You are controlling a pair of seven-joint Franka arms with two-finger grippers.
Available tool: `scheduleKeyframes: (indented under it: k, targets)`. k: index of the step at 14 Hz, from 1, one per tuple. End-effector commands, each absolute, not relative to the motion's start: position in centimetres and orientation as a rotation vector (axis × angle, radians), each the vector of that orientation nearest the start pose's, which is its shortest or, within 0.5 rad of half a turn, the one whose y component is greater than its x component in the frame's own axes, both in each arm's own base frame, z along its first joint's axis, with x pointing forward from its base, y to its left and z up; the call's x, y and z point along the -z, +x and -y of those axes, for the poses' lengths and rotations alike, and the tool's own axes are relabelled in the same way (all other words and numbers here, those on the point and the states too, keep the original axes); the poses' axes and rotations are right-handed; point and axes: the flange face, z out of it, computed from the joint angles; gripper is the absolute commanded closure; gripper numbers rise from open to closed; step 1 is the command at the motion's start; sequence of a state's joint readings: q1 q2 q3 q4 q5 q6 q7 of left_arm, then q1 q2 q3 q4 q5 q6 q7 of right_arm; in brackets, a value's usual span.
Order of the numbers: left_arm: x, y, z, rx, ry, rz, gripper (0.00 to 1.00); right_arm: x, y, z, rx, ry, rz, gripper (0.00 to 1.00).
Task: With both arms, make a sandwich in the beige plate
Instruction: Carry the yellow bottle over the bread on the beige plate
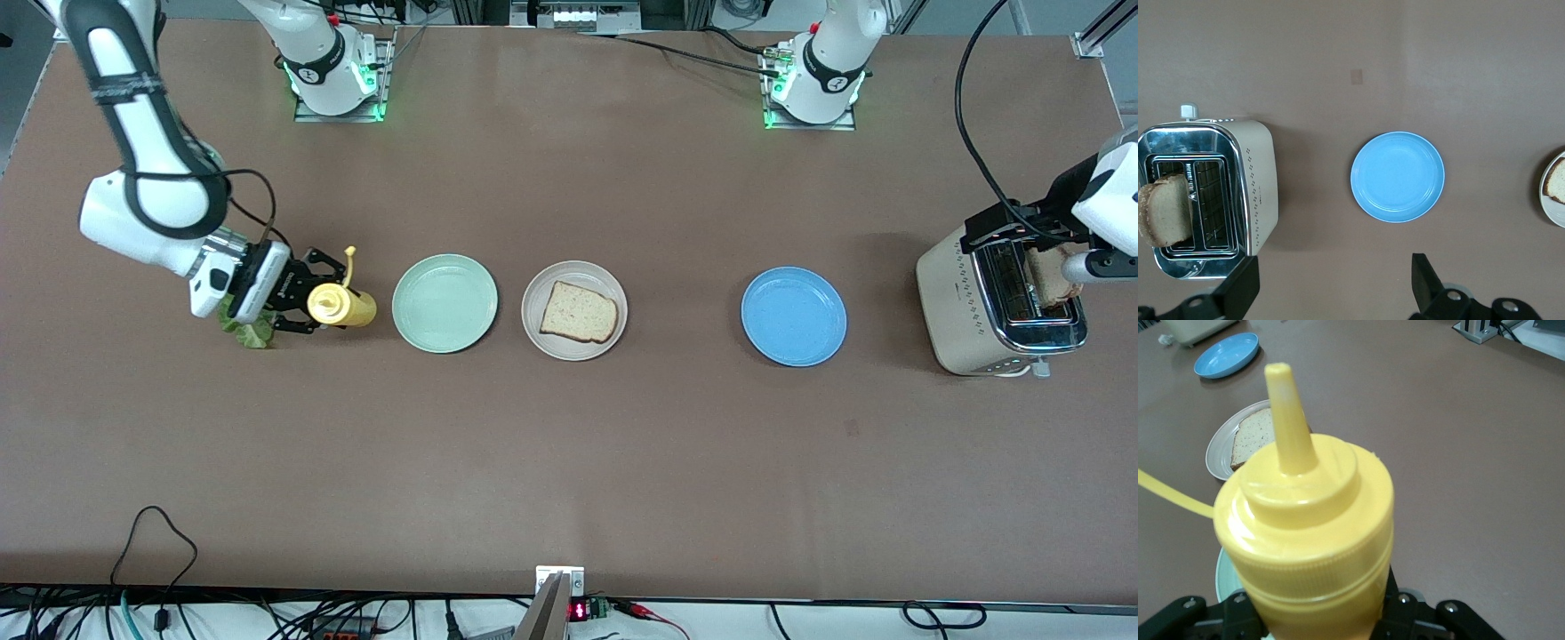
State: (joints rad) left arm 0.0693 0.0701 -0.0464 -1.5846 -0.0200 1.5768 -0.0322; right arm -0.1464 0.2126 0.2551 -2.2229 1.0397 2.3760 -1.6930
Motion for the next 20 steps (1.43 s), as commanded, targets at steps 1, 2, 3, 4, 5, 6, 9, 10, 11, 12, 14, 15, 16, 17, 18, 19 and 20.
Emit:
scheduleKeyframes:
  k: [1,2,3,4,5,6,9,10,11,12,14,15,16,17,18,19,20]
  targets:
    - [-58.5,56.4,-1.0,-0.116,-3.137,0.096,0.0,-30.6,53.4,-10.5,0.57,-2.289,1.214,0.86]
    - [-58.5,56.3,-1.0,-0.118,-3.137,0.096,0.0,-31.0,53.3,-11.8,0.543,-2.314,1.239,0.86]
    - [-58.4,56.3,-1.1,-0.12,-3.137,0.096,0.0,-31.4,53.2,-13.4,0.513,-2.342,1.27,0.86]
    - [-58.4,56.3,-1.1,-0.123,-3.137,0.099,0.0,-31.7,52.9,-14.9,0.477,-2.382,1.285,0.86]
    - [-58.5,56.3,-1.2,-0.123,-3.137,0.099,0.0,-31.9,52.7,-16.3,0.442,-2.42,1.303,0.86]
    - [-58.4,56.2,-1.2,-0.132,-3.137,0.099,0.0,-32.1,52.4,-18.0,0.411,-2.474,1.318,0.86]
    - [-58.0,55.8,-1.8,-0.193,-3.14,0.101,0.0,-33.2,51.0,-23.9,0.339,-2.607,1.368,0.86]
    - [-58.0,55.8,-1.8,-0.195,-3.14,0.101,0.0,-33.3,50.3,-25.8,0.318,-2.655,1.376,0.86]
    - [-57.9,55.9,-1.8,-0.195,-3.14,0.101,0.0,-33.3,49.7,-27.2,0.306,-2.701,1.365,0.86]
    - [-57.9,55.9,-1.8,-0.195,-3.14,0.101,0.0,-33.3,49.0,-28.8,0.294,-2.721,1.373,0.86]
    - [-57.9,55.9,-1.8,-0.198,-3.142,0.094,0.0,-33.0,47.8,-31.6,0.256,-2.754,1.38,0.86]
    - [-58.0,55.8,-1.9,-0.205,-3.144,0.099,0.0,-33.1,47.4,-32.7,0.235,-2.774,1.393,0.86]
    - [-58.1,55.8,-1.8,-0.208,-3.144,0.099,0.0,-32.8,47.0,-34.1,0.203,-2.791,1.415,0.86]
    - [-58.0,55.8,-1.8,-0.21,-3.147,0.099,0.0,-32.9,47.1,-35.4,0.176,-2.82,1.423,0.86]
    - [-58.0,55.8,-1.8,-0.208,-3.147,0.099,0.0,-32.5,47.0,-37.3,0.138,-2.853,1.439,0.86]
    - [-58.0,55.8,-1.8,-0.206,-3.147,0.099,0.0,-32.2,46.8,-38.9,0.121,-2.875,1.459,0.86]
    - [-58.1,55.8,-1.8,-0.203,-3.148,0.099,0.0,-31.8,47.2,-40.2,0.111,-2.891,1.48,0.86]
